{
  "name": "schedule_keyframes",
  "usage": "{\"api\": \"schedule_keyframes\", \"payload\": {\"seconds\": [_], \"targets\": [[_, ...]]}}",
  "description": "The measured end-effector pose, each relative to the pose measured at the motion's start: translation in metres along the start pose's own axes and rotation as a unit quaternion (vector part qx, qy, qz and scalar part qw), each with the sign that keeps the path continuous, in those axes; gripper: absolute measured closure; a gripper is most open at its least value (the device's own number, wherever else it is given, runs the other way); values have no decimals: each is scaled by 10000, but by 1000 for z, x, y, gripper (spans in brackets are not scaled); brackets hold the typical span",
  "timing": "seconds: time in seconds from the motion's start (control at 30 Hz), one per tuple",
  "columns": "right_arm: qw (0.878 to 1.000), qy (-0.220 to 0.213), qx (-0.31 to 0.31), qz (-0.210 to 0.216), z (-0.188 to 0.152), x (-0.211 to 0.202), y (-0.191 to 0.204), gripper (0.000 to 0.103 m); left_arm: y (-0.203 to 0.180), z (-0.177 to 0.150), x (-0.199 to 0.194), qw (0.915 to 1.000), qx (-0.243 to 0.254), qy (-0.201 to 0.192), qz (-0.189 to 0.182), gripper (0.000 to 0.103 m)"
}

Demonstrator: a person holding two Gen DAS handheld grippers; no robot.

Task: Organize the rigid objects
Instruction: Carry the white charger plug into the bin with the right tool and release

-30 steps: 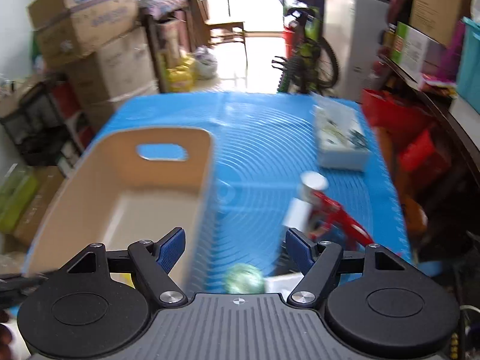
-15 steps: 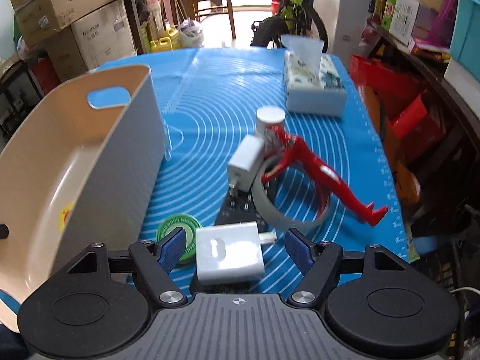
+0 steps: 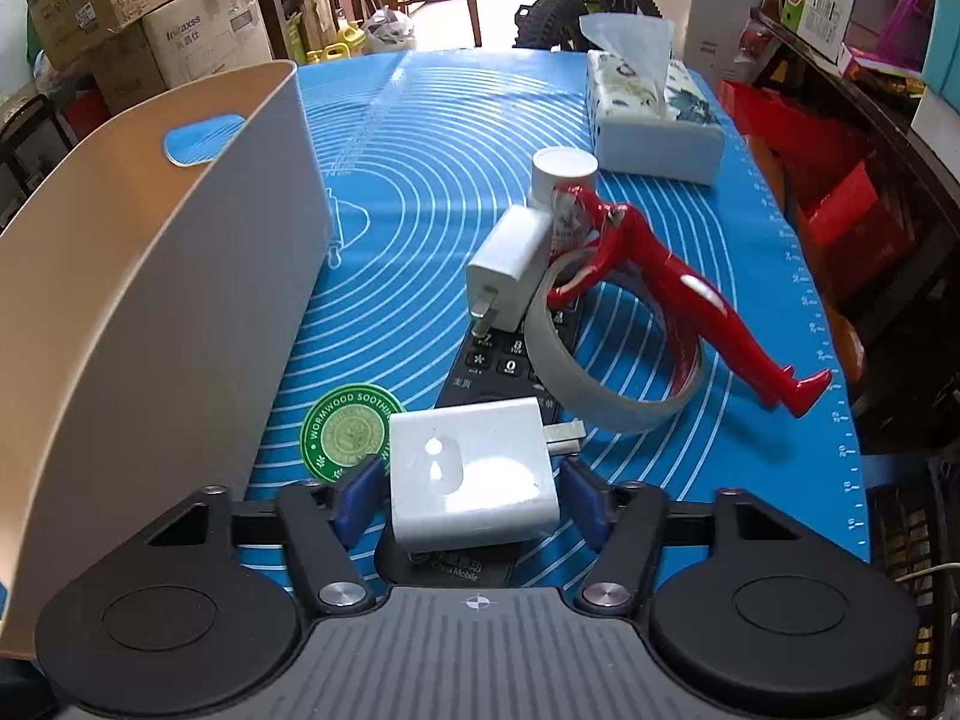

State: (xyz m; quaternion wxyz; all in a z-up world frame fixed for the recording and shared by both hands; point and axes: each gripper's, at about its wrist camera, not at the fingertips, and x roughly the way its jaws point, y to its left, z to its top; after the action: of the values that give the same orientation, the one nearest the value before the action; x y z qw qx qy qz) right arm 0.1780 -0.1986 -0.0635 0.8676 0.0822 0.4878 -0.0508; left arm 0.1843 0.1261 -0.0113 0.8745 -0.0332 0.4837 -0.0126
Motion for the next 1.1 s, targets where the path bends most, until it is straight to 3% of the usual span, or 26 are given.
{"api": "schedule_keyframes", "payload": {"seconds": [0.17, 0.23, 0.33, 0.67, 1.1], "targets": [[9997, -77, 211, 119, -1, 2, -7, 39, 0, 0, 0, 10000, 1, 0, 0, 94], [9996, -116, 180, 158, -2, 1, -6, 45, 0, 0, 0, 10000, -1, 1, -1, 94], [9995, -195, 186, 174, -4, 0, -6, 46, 0, 0, 0, 10000, -1, 0, -3, 94], [9990, -451, -41, -29, -6, -10, 4, 46, 1, 0, 0, 10000, -9, 1, -4, 94], [9938, -1108, -53, 0, 15, -58, 15, 46, 1, 0, 0, 10000, -10, 2, -8, 94]]}}
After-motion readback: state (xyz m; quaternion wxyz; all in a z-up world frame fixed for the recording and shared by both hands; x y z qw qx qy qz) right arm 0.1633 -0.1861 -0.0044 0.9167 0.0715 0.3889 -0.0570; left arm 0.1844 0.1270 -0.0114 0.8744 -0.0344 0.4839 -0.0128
